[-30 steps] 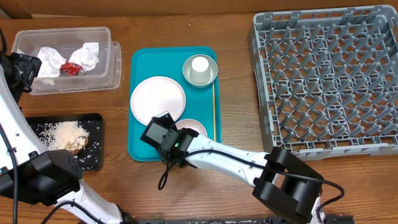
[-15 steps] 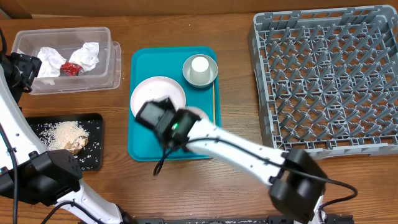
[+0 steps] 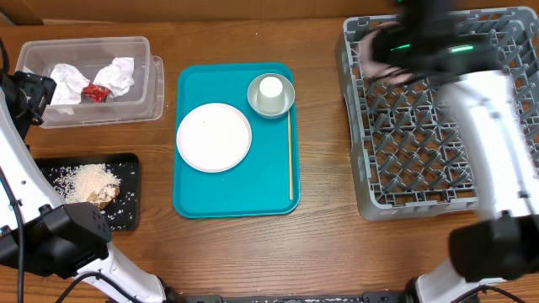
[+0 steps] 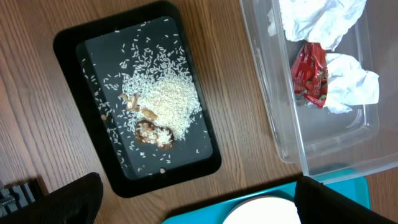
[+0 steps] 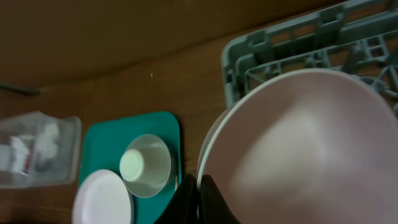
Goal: Sort waste into correct bins and load items into the dishwasher
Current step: 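Lift the small plate and carry it to the dish rack's top edge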
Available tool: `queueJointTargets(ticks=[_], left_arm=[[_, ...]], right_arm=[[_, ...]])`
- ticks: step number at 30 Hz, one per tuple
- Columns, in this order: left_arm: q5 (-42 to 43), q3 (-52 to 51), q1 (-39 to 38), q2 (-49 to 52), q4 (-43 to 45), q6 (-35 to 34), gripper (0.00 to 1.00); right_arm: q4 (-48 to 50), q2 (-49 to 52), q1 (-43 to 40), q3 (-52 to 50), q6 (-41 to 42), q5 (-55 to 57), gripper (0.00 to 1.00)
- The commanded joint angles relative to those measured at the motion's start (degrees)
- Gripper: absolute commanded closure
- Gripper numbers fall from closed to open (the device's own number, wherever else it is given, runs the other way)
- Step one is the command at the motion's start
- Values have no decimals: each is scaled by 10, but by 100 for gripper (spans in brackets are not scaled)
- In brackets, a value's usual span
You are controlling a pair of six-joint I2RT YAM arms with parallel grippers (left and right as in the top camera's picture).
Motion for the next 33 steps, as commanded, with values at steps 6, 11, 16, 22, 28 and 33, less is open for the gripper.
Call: queueJointTargets(ticks=[6,11,16,22,28,33], left_arm=[[2,0,-4,6,0,-8,0],[2,0,-4,6,0,-8,0],[2,0,-4,6,0,-8,0],[2,0,-4,6,0,-8,0],[2,0,-4,6,0,-8,0],[2,0,-4,6,0,-8,0]], right_arm=[[154,69,-203,7,-12,-513,96],[222,118,-209,7,4,-512,96],[299,168,-188,7,101,-465,96],[332,213,-177,7,168,-396,96],[331,230,-181,7,234,-331,96],[338,231,-188,7,243,-304,96]])
